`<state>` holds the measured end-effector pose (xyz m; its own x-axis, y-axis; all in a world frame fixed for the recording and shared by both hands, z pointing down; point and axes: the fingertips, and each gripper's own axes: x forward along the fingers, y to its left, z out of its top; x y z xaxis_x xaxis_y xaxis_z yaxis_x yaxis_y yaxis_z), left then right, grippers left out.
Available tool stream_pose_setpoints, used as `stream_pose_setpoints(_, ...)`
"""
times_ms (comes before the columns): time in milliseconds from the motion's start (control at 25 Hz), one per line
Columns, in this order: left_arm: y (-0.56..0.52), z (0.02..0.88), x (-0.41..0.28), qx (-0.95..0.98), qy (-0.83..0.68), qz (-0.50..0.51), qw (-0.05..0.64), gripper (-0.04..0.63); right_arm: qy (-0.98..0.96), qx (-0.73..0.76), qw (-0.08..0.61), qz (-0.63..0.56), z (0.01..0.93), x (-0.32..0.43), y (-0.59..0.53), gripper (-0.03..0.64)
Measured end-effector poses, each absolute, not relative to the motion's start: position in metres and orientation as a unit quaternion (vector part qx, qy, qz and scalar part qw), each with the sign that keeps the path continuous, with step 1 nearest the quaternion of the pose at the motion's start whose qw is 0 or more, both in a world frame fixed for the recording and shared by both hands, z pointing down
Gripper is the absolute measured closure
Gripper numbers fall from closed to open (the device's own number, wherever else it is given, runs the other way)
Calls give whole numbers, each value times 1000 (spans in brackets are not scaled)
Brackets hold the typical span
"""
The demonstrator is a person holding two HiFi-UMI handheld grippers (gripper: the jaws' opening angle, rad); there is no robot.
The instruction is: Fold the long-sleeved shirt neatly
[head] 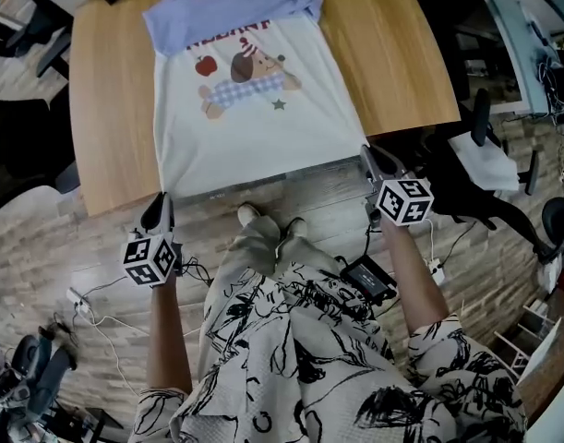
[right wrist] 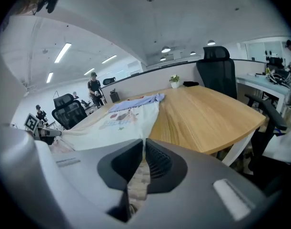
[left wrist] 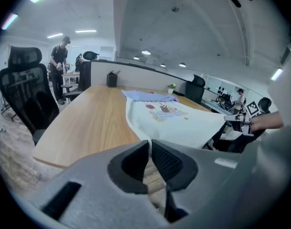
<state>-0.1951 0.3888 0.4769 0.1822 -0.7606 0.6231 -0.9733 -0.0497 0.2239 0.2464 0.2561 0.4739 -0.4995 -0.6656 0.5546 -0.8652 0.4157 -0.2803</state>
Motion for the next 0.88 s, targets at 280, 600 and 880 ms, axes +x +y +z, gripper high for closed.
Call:
stream_pose_setpoints(280,344,391,-213,733,-623,110,250,568,-839,474,157,215,397,234,218,588)
stream_pose_setpoints(600,277,322,-231,753,-625,76,193,568,-856,471,113,179,334,218,154,588)
stream_pose_setpoints(880,205,280,-250,743,-649,58,153,568,-871,461,98,137,293,200,80,589)
